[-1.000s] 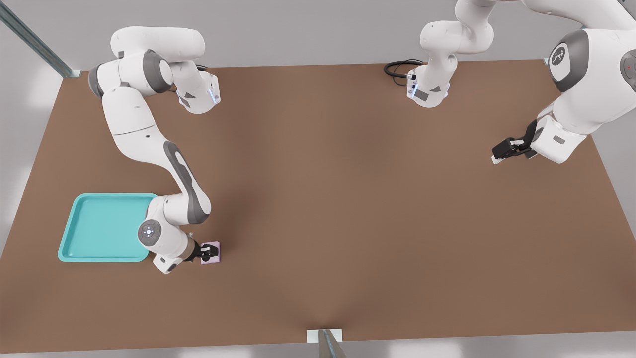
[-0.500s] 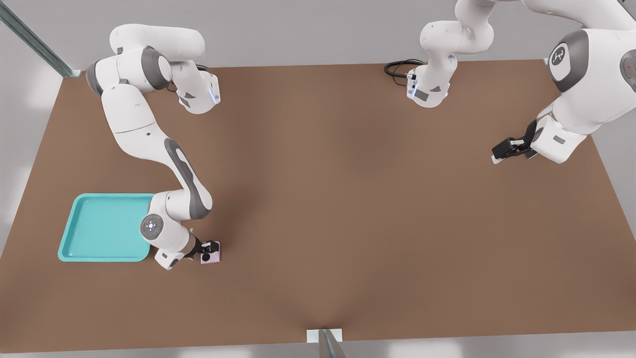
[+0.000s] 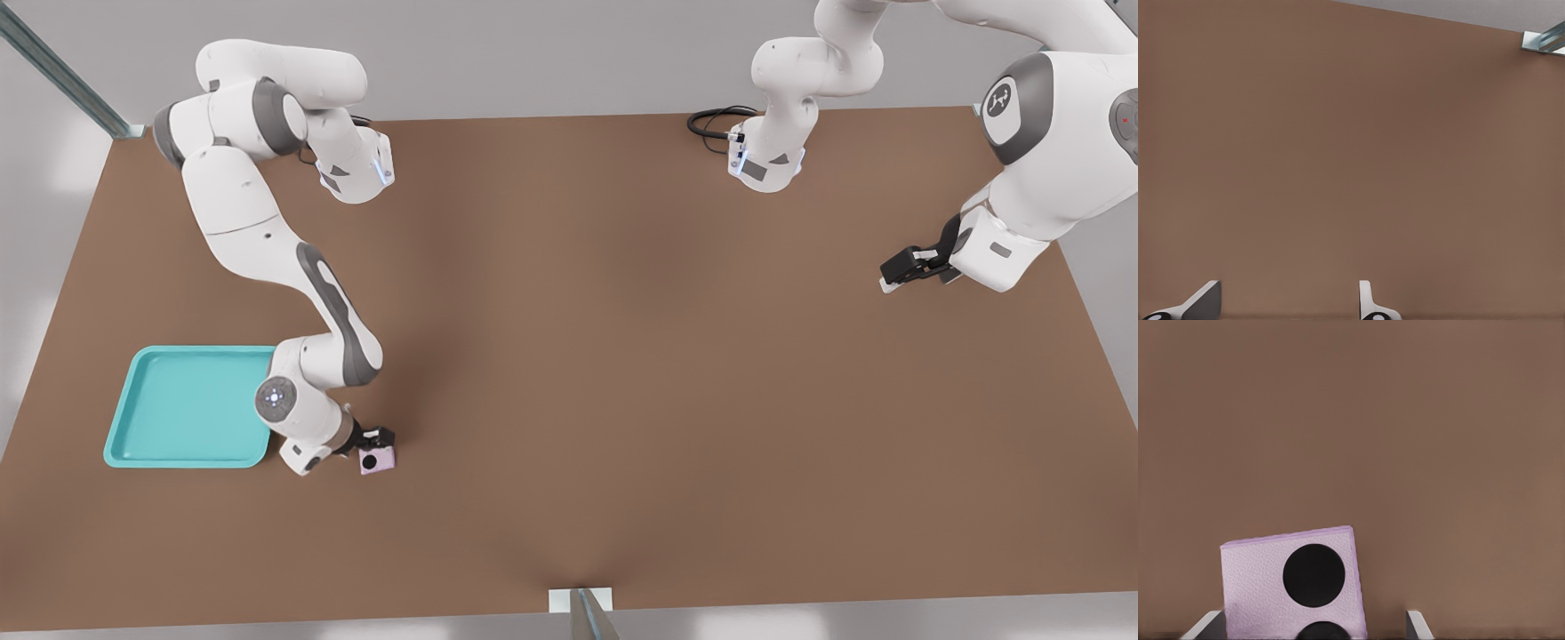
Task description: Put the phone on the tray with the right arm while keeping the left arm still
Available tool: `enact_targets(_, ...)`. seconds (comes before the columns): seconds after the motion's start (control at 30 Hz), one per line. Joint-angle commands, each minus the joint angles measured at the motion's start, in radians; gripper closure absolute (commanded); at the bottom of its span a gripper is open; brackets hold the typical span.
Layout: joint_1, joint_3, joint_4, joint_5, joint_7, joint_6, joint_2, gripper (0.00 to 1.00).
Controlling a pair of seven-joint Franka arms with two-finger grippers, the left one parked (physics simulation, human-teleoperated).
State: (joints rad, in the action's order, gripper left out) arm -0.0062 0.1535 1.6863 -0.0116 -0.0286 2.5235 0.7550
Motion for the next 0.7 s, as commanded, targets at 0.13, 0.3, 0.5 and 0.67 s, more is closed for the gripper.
enact_targets(0.13, 0.009, 0.0, 0.018, -0.001, -0.06, 0.034, 0.012, 0.0)
enact_targets(0.3, 0.031, 0.003, 0.023, 0.033, -0.048, 0.04, 0.009, 0.0)
enact_targets(0.5, 0.032, 0.003, 0.021, 0.035, -0.048, 0.041, 0.014, 0.11)
enact_targets(0.67, 0.032, 0.005, 0.021, 0.035, -0.047, 0.037, 0.009, 0.22)
